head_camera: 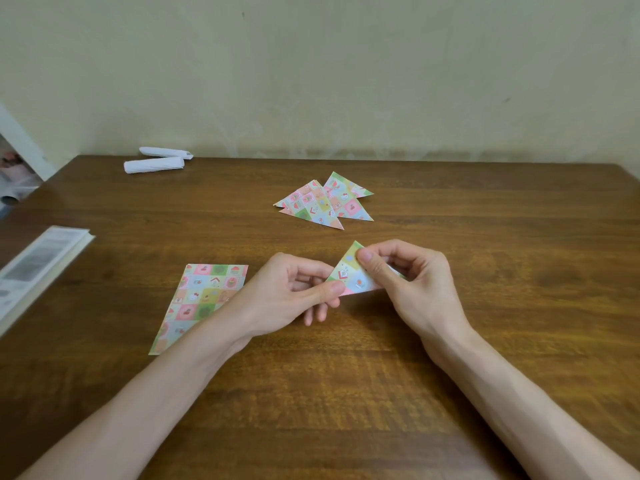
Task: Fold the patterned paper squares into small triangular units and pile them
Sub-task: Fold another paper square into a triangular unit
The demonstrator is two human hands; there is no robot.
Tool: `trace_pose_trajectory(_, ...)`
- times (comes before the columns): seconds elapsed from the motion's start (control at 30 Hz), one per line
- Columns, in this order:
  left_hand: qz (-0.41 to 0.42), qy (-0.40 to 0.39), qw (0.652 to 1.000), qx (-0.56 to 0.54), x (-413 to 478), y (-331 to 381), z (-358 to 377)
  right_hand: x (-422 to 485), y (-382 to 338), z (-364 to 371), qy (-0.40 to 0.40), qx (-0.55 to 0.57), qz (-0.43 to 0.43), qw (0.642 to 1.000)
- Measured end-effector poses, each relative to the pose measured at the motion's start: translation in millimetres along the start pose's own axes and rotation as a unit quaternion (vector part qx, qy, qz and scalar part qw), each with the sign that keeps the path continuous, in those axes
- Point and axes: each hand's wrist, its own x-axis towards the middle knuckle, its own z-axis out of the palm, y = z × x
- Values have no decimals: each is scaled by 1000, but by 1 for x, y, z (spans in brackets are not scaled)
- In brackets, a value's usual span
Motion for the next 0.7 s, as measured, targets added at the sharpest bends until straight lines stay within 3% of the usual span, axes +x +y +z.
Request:
trace_pose_trajectory(0.3,-24,-16,1000,-10,-1,2,1,0,-1,-1,3,-28,6,1000)
trace_pose_trajectory(0.53,-5,45,999,14,-1,-1,2,-2,-7,-4,-52,66,70,994)
trace_pose_trajectory(0.7,21,91,995,-33,-1,-1,-1,-5,-3,5,-95,36,76,992)
